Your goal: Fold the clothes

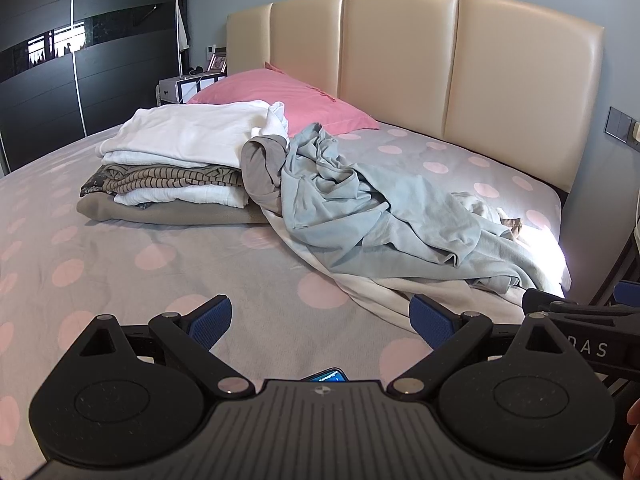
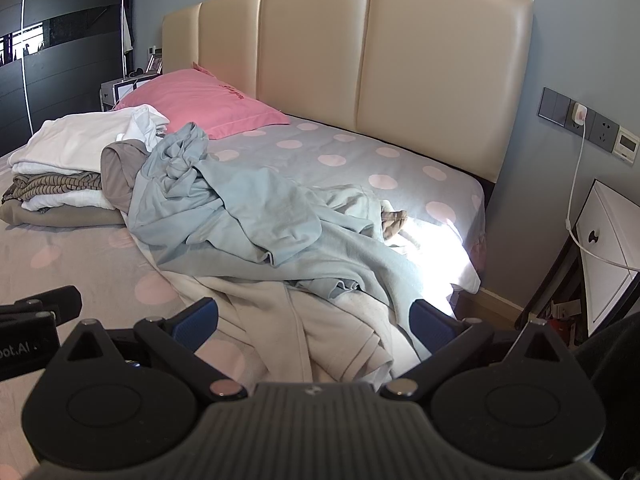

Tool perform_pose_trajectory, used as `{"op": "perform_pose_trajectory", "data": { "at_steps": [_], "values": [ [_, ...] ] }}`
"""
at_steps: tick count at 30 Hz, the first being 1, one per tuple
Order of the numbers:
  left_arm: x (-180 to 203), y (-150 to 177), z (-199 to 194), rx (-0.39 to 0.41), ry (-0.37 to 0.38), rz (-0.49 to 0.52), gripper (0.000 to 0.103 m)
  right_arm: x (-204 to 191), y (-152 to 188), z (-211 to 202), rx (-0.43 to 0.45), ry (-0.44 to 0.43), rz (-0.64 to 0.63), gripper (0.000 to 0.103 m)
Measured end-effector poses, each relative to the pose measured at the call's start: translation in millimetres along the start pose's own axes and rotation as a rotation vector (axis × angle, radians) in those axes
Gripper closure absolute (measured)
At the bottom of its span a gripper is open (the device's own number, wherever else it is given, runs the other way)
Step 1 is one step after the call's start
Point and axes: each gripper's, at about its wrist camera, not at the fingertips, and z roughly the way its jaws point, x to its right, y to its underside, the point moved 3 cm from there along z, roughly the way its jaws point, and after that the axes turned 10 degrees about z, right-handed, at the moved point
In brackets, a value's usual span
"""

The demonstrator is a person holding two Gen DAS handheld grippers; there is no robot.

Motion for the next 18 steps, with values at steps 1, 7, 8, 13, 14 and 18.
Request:
{"op": "perform_pose_trajectory", "data": {
  "at_steps": [1, 7, 8, 13, 14, 18],
  "values": [
    [0.0, 0.2, 0.1, -0.001, 0.0, 0.0, 0.006, 0.0, 0.1, 0.0, 0.0, 0.0, -0.001, 0.001],
    [-0.9, 1.3, 0.6, -0.005, -0.002, -0.002, 0.006, -0.7, 1.2, 0.8, 0.001, -0.001, -0.009, 0.001],
    [-1.1, 1.5, 0.7, -0.006, -0.002, -0.002, 0.006, -0.7, 1.4, 1.4, -0.001, -0.001, -0.01, 0.001],
    [-2.4, 2.3, 2.8, -0.014, -0.005, -0.003, 0.006, -1.1, 0.6, 4.6, -0.015, -0.025, -0.011, 0.001],
    [-3.0, 2.6, 3.6, -0.017, -0.006, -0.004, 0.006, -1.7, 0.0, 5.3, -0.017, -0.035, -0.011, 0.001],
    [-7.8, 4.2, 7.7, -0.03, -0.013, -0.01, 0.006, -6.8, -2.8, 9.8, -0.011, -0.07, -0.032, 0.001]
  ]
}}
